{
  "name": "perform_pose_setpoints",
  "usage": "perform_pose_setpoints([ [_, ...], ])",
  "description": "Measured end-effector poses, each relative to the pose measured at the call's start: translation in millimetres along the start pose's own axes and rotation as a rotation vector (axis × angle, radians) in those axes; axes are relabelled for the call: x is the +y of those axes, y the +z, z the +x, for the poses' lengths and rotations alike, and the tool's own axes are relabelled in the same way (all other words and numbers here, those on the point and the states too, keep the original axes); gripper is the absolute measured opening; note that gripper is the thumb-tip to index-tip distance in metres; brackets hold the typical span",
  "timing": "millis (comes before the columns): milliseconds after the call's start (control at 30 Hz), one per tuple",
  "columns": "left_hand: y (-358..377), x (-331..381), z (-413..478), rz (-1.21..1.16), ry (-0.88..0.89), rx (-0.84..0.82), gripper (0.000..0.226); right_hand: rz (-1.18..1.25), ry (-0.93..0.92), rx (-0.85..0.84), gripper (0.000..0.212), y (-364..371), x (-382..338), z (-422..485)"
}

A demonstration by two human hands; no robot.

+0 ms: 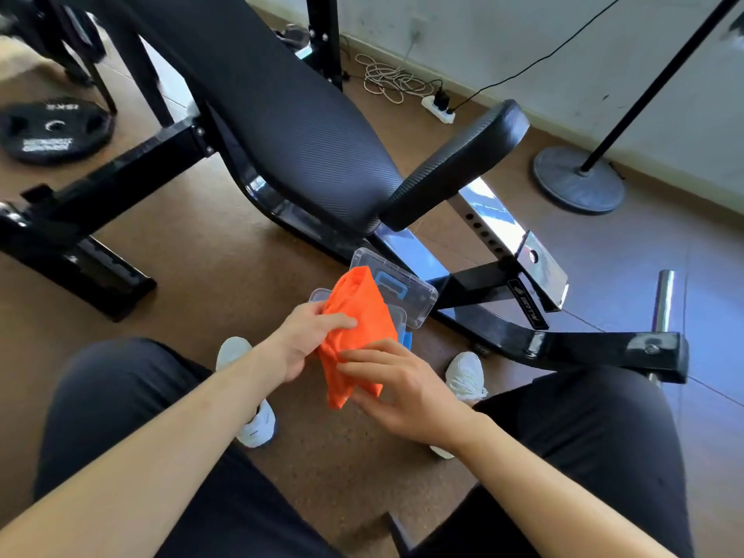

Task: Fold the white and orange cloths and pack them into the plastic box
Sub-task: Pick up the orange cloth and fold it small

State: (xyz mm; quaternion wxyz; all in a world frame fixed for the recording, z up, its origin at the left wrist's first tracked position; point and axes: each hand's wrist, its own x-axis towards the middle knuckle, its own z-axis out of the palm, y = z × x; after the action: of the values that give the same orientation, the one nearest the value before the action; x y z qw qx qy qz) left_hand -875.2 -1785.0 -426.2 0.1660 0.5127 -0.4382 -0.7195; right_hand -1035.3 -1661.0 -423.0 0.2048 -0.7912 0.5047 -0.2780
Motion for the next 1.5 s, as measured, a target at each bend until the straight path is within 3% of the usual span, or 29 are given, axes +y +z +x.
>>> perform_pose_setpoints([
  [167, -7.0, 1.9, -0.6, 0.242, 0.227, 0.054, 0.046, 0.251, 0.397, 0.293, 0.021, -21.8, 16.4, 1.4],
  [267, -9.3, 3.8, -3.4, 0.413, 0.393, 0.015, 0.049, 0.314, 0.569, 0.378, 0.039, -42.4, 35.6, 4.9],
  [367, -9.1, 4.9, -8.1, 0.494, 0.468, -0.097, 0.04, 0.287, 0.526, 0.316, 0.08, -54.0, 47.3, 5.2],
  [433, -8.8, 6.7, -12.3, 0.547, 0.486, -0.151, 0.029, 0.126, 0.421, 0.201, 0.109, -59.5, 50.2, 6.3],
  [500, -10.0, 6.7, -14.0, 0.635, 0.507, -0.191, 0.02, -0.107, 0.336, 0.087, 0.121, -64.5, 48.6, 9.3],
  [600, -11.3, 6.5, -15.7, 0.747, 0.535, -0.274, 0.018, -0.289, 0.246, -0.056, 0.102, -61.1, 45.5, 13.8],
  [733, -11.6, 8.9, -17.3, 0.696, 0.525, -0.285, 0.035, -0.045, 0.239, -0.136, 0.035, -48.3, 45.5, 15.6],
  [800, -16.2, 10.3, -13.5, 0.675, 0.538, -0.232, 0.035, 0.091, 0.313, -0.146, 0.023, -47.0, 44.0, 15.0],
  [933, -25.1, 10.4, -5.3, 0.617, 0.512, -0.068, 0.025, 0.208, 0.369, -0.089, 0.028, -47.2, 42.9, 8.9],
  [1067, -24.0, 7.6, -0.3, 0.589, 0.473, 0.048, 0.021, 0.212, 0.328, -0.11, 0.067, -46.7, 27.1, 9.2],
  [1167, -25.0, 6.5, 2.4, 0.6, 0.478, 0.09, 0.021, 0.131, 0.24, -0.219, 0.059, -41.9, 25.1, 7.0],
  [1267, -24.8, 6.4, 1.9, 0.626, 0.498, 0.111, 0.022, 0.135, 0.285, -0.318, 0.058, -38.4, 28.4, 4.8],
  [1500, -19.4, 5.6, -0.5, 0.67, 0.61, 0.18, 0.017, 0.139, 0.445, -0.249, 0.056, -41.7, 36.5, 5.9],
])
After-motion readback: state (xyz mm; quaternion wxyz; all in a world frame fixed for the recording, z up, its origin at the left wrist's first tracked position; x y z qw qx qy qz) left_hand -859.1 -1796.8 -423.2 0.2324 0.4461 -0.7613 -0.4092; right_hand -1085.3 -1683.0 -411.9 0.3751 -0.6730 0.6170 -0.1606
